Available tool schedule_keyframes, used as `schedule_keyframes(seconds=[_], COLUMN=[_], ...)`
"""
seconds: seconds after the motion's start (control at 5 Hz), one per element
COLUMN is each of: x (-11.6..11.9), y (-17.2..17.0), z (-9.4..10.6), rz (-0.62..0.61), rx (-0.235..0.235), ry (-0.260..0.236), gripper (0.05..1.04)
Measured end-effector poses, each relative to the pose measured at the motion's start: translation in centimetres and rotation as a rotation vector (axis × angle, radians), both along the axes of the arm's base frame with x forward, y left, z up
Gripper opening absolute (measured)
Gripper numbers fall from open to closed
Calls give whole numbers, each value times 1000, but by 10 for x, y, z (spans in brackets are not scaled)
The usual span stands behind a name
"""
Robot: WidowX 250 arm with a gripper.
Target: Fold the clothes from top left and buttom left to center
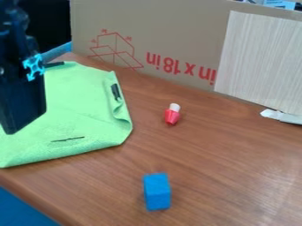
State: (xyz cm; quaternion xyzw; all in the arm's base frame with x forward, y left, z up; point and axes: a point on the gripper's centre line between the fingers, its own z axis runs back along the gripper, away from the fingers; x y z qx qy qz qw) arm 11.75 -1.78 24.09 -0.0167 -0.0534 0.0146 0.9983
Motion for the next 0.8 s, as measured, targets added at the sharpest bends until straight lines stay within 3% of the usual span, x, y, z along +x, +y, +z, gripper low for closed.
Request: schedule_keyframes(seconds=[0.6,0.8], x=[0,50], y=[0,10], z=[-2,-53], rz=[8,233], rx=[0,77], ry=[-1,102], gripper=[1001,1001])
